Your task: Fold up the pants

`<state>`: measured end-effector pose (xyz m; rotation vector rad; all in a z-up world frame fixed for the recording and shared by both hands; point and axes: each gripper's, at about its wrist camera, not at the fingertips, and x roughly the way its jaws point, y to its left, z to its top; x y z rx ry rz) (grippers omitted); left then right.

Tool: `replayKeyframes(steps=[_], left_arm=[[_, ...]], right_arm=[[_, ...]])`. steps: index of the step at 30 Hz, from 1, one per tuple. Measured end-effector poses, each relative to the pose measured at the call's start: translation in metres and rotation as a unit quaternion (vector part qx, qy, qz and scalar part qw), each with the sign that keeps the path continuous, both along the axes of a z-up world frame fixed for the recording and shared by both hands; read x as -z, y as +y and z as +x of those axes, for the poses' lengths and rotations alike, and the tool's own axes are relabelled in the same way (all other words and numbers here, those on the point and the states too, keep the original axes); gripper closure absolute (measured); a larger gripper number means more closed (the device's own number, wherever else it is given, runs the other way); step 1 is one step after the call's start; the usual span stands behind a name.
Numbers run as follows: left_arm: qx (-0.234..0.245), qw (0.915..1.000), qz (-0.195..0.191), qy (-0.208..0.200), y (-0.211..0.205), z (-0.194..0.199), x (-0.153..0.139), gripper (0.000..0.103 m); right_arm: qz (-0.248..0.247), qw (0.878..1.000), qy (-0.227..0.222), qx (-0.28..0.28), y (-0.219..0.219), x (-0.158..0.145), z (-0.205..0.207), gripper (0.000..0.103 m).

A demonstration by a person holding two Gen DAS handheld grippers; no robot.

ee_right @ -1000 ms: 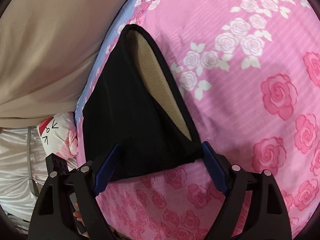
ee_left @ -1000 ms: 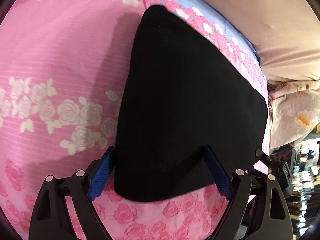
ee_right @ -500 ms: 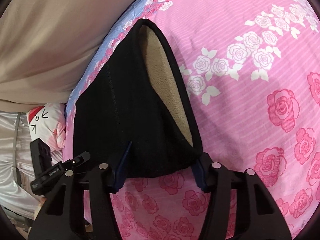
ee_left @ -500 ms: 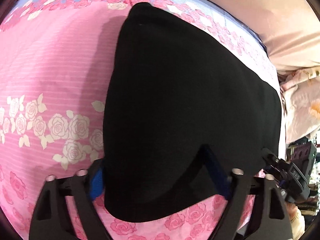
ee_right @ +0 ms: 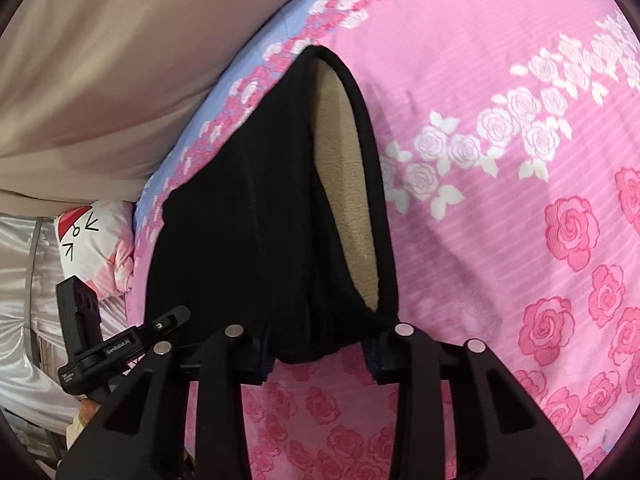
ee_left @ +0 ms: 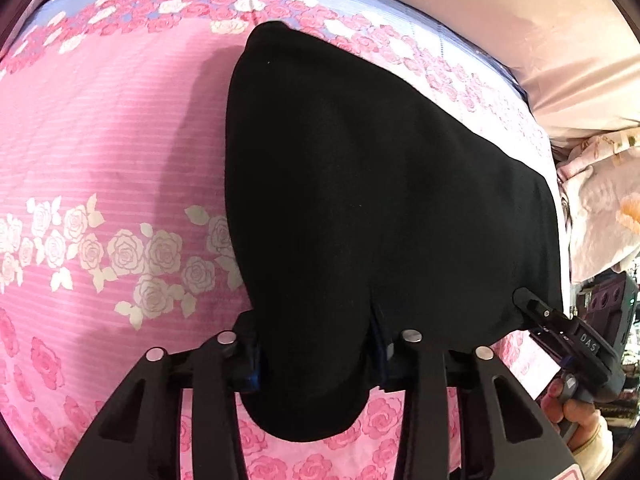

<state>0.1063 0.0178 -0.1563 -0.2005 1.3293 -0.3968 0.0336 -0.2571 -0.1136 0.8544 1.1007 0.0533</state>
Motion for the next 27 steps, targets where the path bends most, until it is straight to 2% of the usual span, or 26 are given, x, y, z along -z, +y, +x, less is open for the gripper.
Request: replayKeyframes(steps=[6,9,12,16,18,19,20,21,23,24,25,26,27], left_arm=[[0.000,0.9995,-0.031,-0.003,0.016,-0.012,-0.018,0.073],[0.007,0.9993,-0.035,0.006,0.025,-0.028,-0.025,0.074],[0.015,0.9991,-0.034,0.019,0.033,-0.053,-0.023,0.073],[0.023,0.9991,-0.014,0.033,0.036,-0.092,-0.015,0.073],[0.029,0.9990,0.001,0.033,0.035,-0.106,-0.008,0.072],[0.031,0.9990,0.006,0.031,0.035,-0.109,-0.004,0.071],[0.028,0.9991,0.013,0.028,0.036,-0.109,-0.001,0.068],[0.017,0.9993,0.013,0.031,0.037,-0.108,0.003,0.066],[-0.001,0.9992,0.010,0.038,0.036,-0.103,0.009,0.047],[-0.014,0.9988,0.004,0.046,0.040,-0.100,0.014,0.044],[-0.023,0.9984,-0.004,0.052,0.043,-0.099,0.018,0.035],[-0.037,0.9973,-0.017,0.061,0.049,-0.098,0.023,0.029],[-0.044,0.9968,-0.029,0.059,0.049,-0.096,0.023,0.027]], right_arm=[[0.016,0.999,-0.023,-0.020,0.001,-0.026,-0.008,0.073],[0.018,0.999,-0.017,-0.039,0.003,-0.032,-0.023,0.073],[0.018,0.998,0.006,-0.054,0.007,-0.027,-0.045,0.073],[0.028,0.997,0.039,-0.061,0.012,-0.015,-0.073,0.072],[0.045,0.996,0.049,-0.051,0.009,0.001,-0.081,0.069],[0.059,0.996,0.053,-0.045,0.006,0.008,-0.081,0.060],[0.071,0.995,0.060,-0.029,0.002,0.016,-0.079,0.045],[0.071,0.995,0.066,-0.017,0.000,0.021,-0.078,0.041],[0.086,0.995,0.054,-0.001,-0.002,0.024,-0.074,0.031],[0.089,0.995,0.051,0.002,-0.002,0.024,-0.073,0.031],[0.087,0.995,0.049,0.002,-0.001,0.024,-0.071,0.032],[0.074,0.996,0.047,-0.004,0.001,0.021,-0.071,0.050],[0.064,0.997,0.046,-0.009,0.002,0.020,-0.071,0.058]])
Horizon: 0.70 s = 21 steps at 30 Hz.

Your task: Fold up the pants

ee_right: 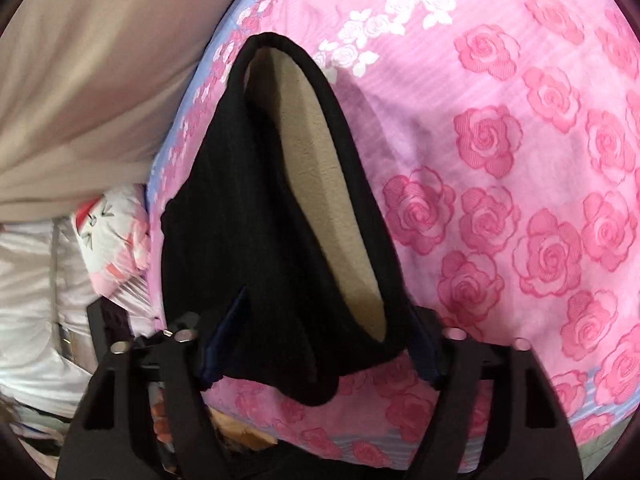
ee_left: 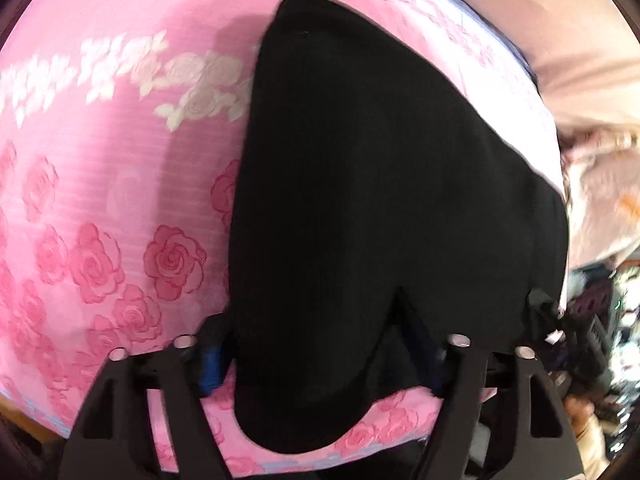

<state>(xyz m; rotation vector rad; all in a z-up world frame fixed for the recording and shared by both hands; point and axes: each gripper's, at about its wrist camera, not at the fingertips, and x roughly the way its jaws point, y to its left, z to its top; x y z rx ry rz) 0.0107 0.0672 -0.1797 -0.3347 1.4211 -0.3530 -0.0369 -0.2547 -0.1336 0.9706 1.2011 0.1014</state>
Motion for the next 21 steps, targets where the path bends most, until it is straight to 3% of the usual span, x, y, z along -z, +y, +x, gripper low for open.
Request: replayKeyframes(steps=[2,3,5,8,13,19,21], left_arm=[[0.002,0.9999,0.012,-0.001,-0.003,-0.001,-0.002,0.030],[0.019,0.9993,0.030,-0.012,-0.010,-0.003,-0.005,0.036],[0.035,0.9983,0.041,-0.023,-0.019,-0.003,-0.013,0.058],[0.051,0.9975,0.040,-0.028,-0.016,-0.008,-0.030,0.072],[0.051,0.9987,-0.011,-0.001,0.012,-0.017,-0.067,0.073],[0.069,0.9969,-0.037,0.009,0.040,-0.035,-0.113,0.073],[0.069,0.9967,-0.042,0.001,0.039,-0.031,-0.132,0.074]], right_arm=[[0.018,1.000,-0.004,0.004,0.001,-0.001,0.000,0.068],[0.012,1.000,-0.005,0.000,0.004,-0.004,0.001,0.069],[-0.008,1.000,-0.012,-0.018,0.008,-0.018,0.001,0.071],[-0.006,0.999,-0.014,-0.032,0.012,-0.042,0.003,0.071],[-0.006,0.998,-0.007,-0.061,0.016,-0.085,-0.001,0.072],[0.003,0.997,-0.004,-0.081,0.016,-0.126,-0.006,0.072],[0.001,0.996,-0.023,-0.089,0.017,-0.145,-0.003,0.072]])
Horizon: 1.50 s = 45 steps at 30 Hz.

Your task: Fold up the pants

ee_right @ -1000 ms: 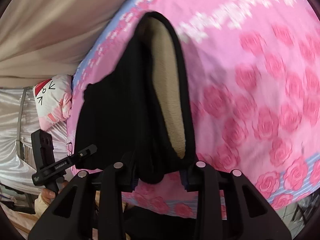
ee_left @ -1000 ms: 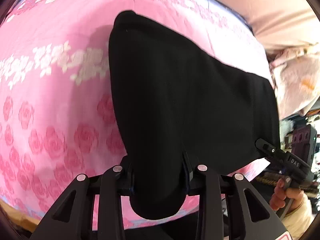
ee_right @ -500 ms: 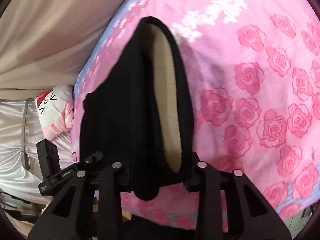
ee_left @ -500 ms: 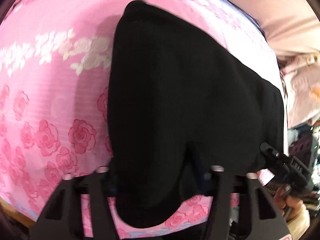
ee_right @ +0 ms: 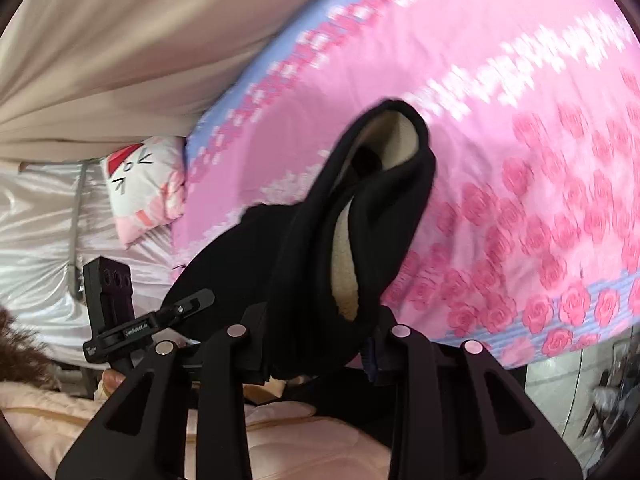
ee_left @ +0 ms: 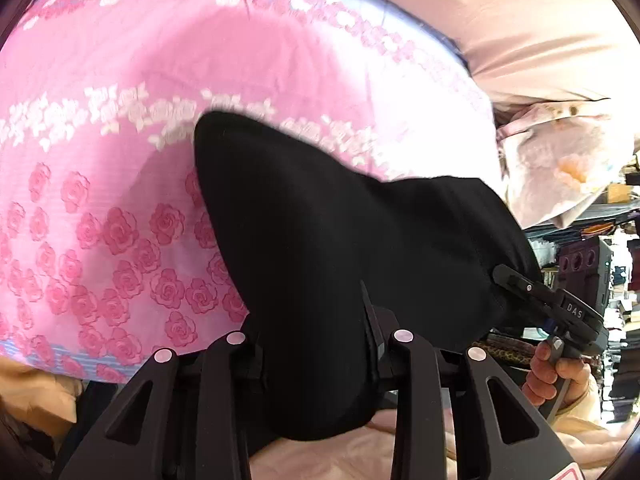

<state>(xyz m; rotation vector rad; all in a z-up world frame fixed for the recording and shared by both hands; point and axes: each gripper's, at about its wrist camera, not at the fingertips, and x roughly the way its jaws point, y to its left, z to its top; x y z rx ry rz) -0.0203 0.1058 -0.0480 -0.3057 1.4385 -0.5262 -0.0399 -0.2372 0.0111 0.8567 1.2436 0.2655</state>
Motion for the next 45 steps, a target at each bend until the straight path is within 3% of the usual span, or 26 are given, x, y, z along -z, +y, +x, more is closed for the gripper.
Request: replayKeyframes(steps=[5,8,11,16,20,21,23,27,29,31,32,34,37,38,41,43,45], left_arm=[[-0.005,0.9974,0.004,-0.072,-0.003,0.019,-0.054,0.074],[-0.014,0.9911,0.002,-0.132,-0.009,0.042,-0.085,0.074],[-0.018,0.9778,0.003,-0.209,-0.015,0.075,-0.122,0.074],[-0.032,0.9539,0.012,-0.298,-0.034,0.139,-0.144,0.074],[-0.040,0.9319,0.050,-0.357,-0.051,0.195,-0.122,0.073],[-0.041,0.9307,0.054,-0.359,-0.054,0.208,-0.110,0.073],[-0.044,0.9317,0.057,-0.356,-0.056,0.226,-0.083,0.073],[-0.040,0.9527,0.077,-0.291,-0.060,0.265,0.010,0.073],[-0.031,0.9608,0.102,-0.256,-0.061,0.271,0.061,0.073],[-0.032,0.9517,0.119,-0.281,-0.059,0.262,0.080,0.067],[-0.031,0.9461,0.123,-0.298,-0.059,0.256,0.083,0.060],[-0.037,0.9415,0.134,-0.307,-0.056,0.250,0.091,0.047],[-0.064,0.9458,0.118,-0.296,-0.040,0.247,0.097,0.033],[-0.072,0.9463,0.115,-0.293,-0.034,0.246,0.097,0.027],[-0.079,0.9453,0.113,-0.295,-0.014,0.236,0.083,0.027],[-0.079,0.9375,0.139,-0.309,0.001,0.225,0.068,0.027],[-0.101,0.9178,0.193,-0.332,0.018,0.215,0.047,0.028]], right_arm=[[-0.013,0.996,-0.084,-0.010,0.008,-0.052,0.035,0.072],[-0.022,0.989,-0.145,-0.013,0.010,-0.080,0.068,0.072],[-0.037,0.978,-0.207,-0.011,0.010,-0.103,0.112,0.072],[-0.073,0.957,-0.280,0.000,0.016,-0.108,0.184,0.072],[-0.082,0.954,-0.288,0.016,0.012,-0.060,0.239,0.072],[-0.082,0.957,-0.279,0.019,0.011,-0.043,0.249,0.072],[-0.081,0.963,-0.254,0.030,0.008,-0.001,0.270,0.072],[-0.079,0.981,-0.173,0.042,0.000,0.093,0.286,0.072],[-0.071,0.986,-0.144,0.051,-0.006,0.130,0.281,0.059],[-0.020,0.988,-0.130,0.081,-0.022,0.159,0.272,0.047],[0.000,0.985,-0.143,0.091,-0.027,0.162,0.267,0.048],[-0.011,0.987,-0.141,0.080,-0.027,0.158,0.267,0.044],[-0.013,0.989,-0.125,0.079,-0.034,0.151,0.261,0.041],[-0.017,0.989,-0.119,0.084,-0.038,0.148,0.255,0.033],[-0.041,0.988,-0.102,0.108,-0.062,0.137,0.231,0.030],[-0.076,0.982,-0.095,0.144,-0.080,0.121,0.210,0.030],[-0.109,0.974,-0.113,0.164,-0.094,0.093,0.192,0.031]])
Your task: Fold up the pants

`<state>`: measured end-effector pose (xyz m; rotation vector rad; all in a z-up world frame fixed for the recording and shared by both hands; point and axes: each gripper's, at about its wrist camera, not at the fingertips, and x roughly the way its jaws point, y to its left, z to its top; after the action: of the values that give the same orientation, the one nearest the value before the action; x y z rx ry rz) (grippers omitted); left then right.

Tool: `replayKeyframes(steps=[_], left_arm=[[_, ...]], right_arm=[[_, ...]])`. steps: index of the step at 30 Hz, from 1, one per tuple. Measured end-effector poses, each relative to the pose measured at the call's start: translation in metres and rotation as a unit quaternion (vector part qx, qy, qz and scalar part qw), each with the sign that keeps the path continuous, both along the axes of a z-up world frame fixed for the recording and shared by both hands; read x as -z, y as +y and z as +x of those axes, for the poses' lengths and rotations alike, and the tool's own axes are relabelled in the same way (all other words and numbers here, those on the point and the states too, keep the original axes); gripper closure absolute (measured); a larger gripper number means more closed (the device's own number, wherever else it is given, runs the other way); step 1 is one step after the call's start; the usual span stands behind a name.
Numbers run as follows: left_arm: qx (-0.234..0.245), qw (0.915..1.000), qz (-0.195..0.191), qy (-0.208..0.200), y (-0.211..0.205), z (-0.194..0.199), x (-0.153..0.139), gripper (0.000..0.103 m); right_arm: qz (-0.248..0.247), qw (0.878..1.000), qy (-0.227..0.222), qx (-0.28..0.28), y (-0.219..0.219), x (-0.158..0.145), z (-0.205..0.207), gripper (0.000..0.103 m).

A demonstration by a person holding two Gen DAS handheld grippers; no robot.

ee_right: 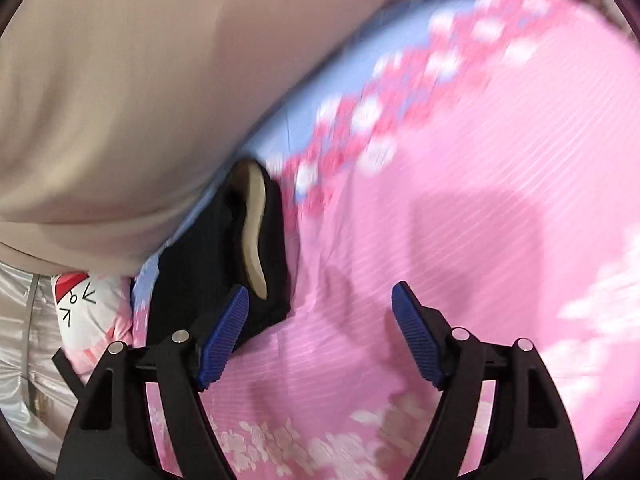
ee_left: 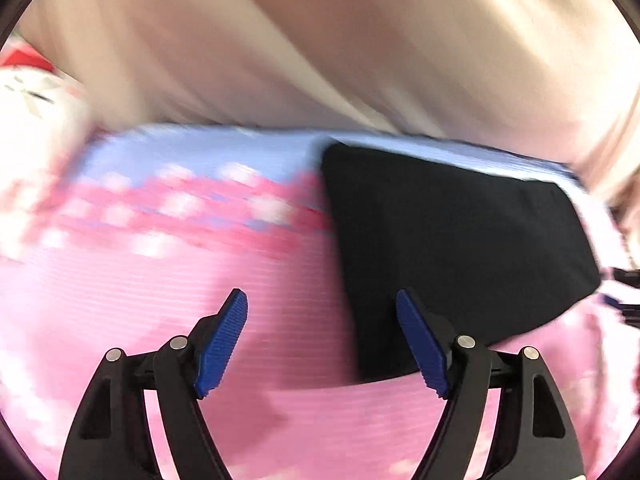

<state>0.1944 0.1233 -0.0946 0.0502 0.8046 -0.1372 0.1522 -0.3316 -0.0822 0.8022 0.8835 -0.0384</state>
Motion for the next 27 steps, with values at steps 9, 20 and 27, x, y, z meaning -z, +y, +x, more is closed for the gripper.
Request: replayKeyframes(steps=[9,20,27], left_arm=[[-0.021,0.9978,0.054,-0.031,-0.035,0.033,-0.090,0.032],[-0.030,0.9898,0.086,0.110,-0.099,0.078,0.022,0.033],[-0.023,0.9900,0.093,0.103,-0.100,0.077,0.030,0.028]], right_arm=[[-0.143,0.972,-0.065,-0.172,0.102,-0.070,0.081,0.072],[-0.226,0.953,0.006,-0.202,0.132,0.004,0.125,0.074],[-0.198,0.968,0.008,-0.156,0.107,0.001,0.117,0.078]])
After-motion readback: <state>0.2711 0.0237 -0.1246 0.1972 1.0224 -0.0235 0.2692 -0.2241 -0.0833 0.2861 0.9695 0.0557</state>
